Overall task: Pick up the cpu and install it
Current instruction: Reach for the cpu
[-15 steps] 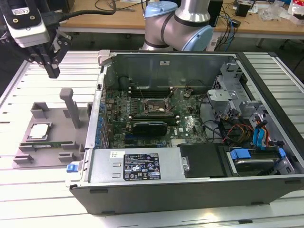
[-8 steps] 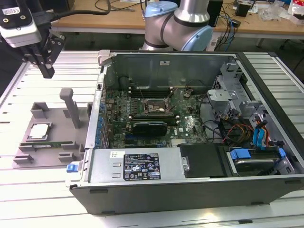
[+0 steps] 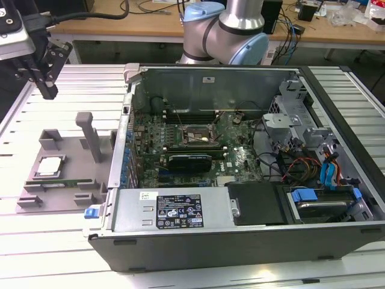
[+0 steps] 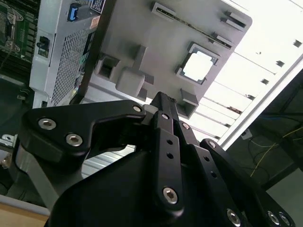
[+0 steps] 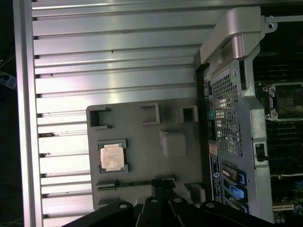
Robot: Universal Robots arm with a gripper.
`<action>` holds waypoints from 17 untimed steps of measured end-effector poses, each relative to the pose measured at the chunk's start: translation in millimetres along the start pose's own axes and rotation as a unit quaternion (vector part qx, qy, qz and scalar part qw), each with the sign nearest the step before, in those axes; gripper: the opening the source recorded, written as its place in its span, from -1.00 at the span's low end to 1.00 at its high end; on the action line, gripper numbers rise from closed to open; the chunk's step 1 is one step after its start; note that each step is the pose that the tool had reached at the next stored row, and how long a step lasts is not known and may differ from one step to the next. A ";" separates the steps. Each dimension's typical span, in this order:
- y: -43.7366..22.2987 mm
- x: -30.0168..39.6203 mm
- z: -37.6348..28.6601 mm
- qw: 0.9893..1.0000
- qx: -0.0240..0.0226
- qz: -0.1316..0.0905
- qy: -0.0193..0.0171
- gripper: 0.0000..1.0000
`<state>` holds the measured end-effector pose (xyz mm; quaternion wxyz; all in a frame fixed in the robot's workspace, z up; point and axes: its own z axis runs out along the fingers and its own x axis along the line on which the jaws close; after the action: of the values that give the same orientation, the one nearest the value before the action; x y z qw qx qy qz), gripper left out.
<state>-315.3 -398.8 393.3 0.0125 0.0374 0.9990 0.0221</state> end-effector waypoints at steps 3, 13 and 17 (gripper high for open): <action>-0.5 6.7 -0.1 1.000 0.000 0.000 0.000 -0.79; -2.4 28.6 6.3 1.000 0.000 0.000 0.000 -0.79; -3.7 42.2 13.4 1.000 0.000 0.000 0.000 -0.79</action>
<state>-357.2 -398.8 378.8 0.0126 0.0374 0.9990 0.0221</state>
